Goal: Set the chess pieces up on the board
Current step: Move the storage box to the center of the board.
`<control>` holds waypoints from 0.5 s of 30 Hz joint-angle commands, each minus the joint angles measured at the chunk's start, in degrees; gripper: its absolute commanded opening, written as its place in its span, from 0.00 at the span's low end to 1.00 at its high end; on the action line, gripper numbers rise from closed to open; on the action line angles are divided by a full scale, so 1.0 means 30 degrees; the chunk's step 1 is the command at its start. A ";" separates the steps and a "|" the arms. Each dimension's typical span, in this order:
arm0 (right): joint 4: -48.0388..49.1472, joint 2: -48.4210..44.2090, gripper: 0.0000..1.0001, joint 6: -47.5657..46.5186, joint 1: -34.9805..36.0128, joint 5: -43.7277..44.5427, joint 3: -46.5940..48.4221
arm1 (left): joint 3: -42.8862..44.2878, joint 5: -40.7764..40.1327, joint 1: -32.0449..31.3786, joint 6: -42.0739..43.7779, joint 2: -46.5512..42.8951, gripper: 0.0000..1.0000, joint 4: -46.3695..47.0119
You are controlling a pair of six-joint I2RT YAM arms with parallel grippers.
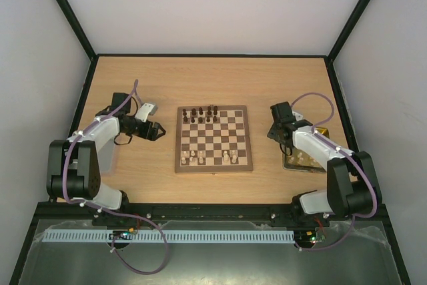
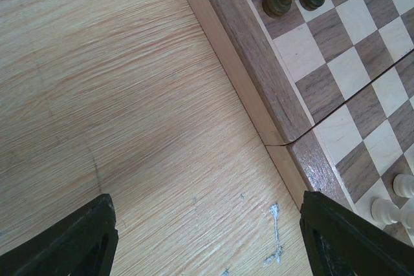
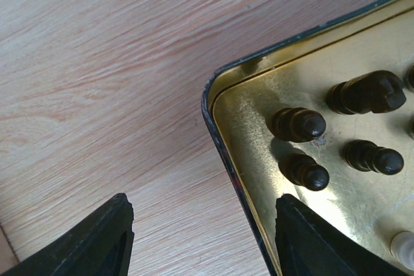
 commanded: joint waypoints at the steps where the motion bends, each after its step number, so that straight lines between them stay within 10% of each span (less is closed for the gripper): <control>1: 0.0497 0.0025 0.57 -0.0065 -0.0055 -0.0043 -0.0595 | -0.0207 0.0317 0.0099 0.0062 0.0155 0.78 -0.0001; 15: 0.1389 0.0380 0.27 -0.0172 -0.0057 -0.2137 -0.0786 | -0.0131 0.0171 0.0099 0.0004 0.0493 0.78 0.0040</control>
